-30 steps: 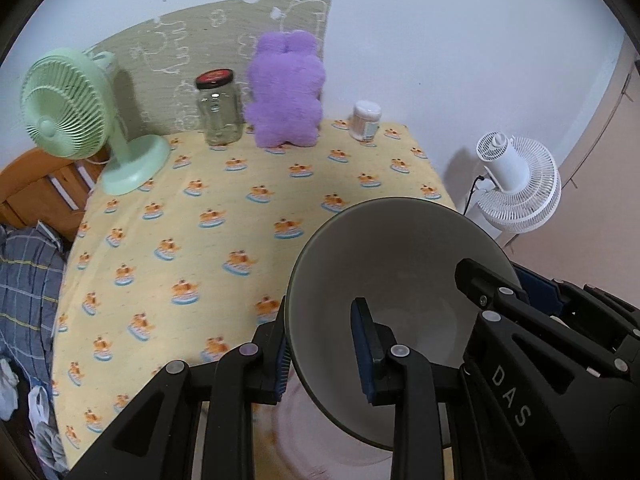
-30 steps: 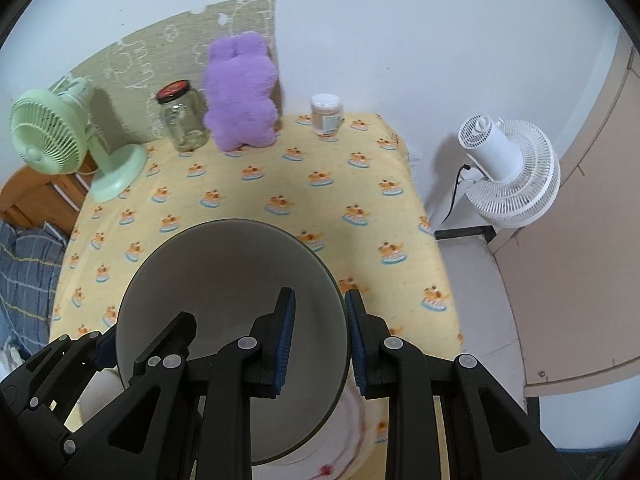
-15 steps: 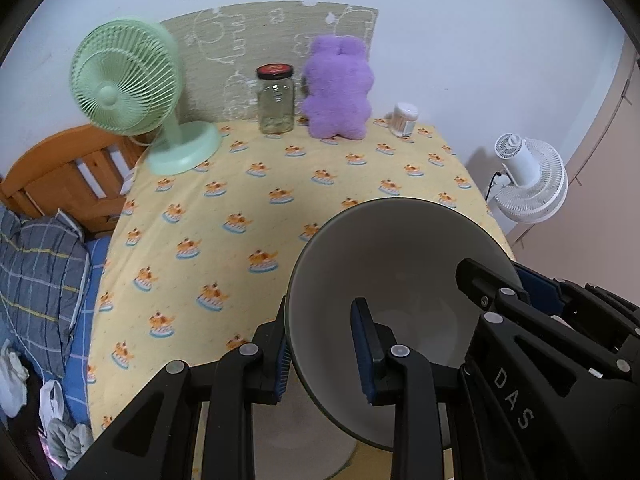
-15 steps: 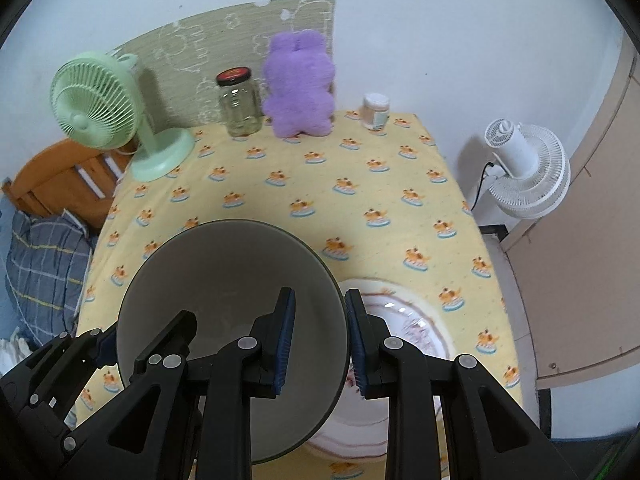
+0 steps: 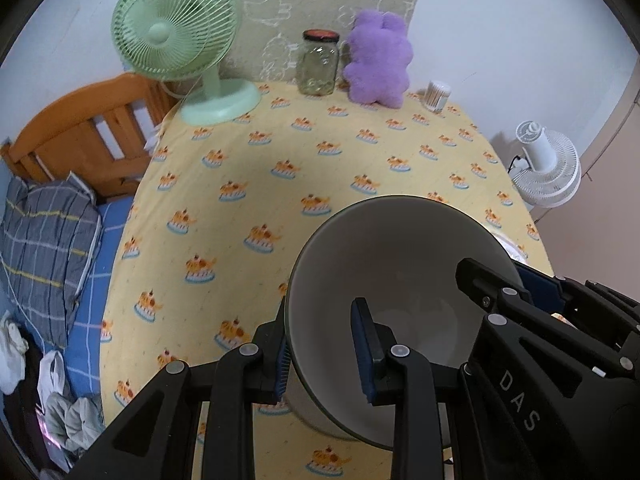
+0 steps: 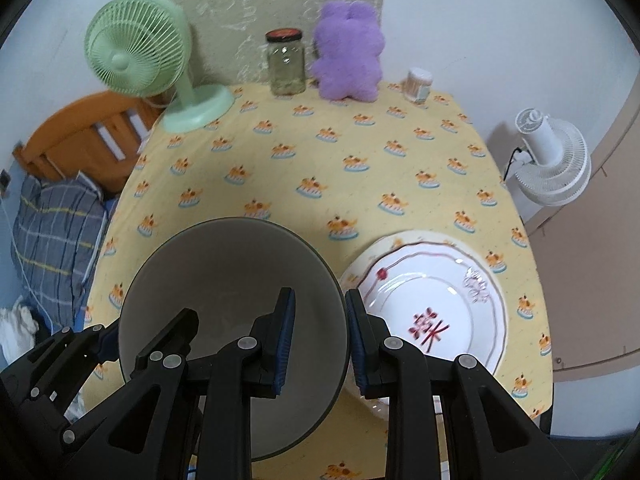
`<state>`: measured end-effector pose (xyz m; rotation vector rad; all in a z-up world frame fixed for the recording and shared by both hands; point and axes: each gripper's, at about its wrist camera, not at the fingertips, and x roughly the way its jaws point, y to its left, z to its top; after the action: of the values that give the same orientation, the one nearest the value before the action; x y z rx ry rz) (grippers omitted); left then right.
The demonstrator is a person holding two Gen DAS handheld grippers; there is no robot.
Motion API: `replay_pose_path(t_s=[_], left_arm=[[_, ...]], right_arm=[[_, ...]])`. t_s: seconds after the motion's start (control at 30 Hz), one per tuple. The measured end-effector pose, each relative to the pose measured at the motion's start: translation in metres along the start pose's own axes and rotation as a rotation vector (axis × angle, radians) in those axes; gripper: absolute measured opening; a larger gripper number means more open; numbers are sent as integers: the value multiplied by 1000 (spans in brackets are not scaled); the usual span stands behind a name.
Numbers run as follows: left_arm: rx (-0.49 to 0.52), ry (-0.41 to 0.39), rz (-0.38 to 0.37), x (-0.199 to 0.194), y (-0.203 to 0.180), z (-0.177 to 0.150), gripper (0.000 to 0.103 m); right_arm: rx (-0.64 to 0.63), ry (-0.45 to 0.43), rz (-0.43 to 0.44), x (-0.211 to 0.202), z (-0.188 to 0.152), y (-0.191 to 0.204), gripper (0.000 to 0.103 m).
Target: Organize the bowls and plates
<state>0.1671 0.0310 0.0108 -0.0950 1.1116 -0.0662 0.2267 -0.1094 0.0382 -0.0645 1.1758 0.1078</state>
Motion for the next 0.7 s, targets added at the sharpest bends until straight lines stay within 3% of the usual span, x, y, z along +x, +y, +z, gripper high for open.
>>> replay_pose_path(t_s=[0.4,0.7], left_arm=[[-34,77,6,15,19,-27,26],[-35,104,4,28,19,-27,26]], right_arm=[[-30,81,19,21,-21,19,29],[-25,108,10,35,-23,19,29]])
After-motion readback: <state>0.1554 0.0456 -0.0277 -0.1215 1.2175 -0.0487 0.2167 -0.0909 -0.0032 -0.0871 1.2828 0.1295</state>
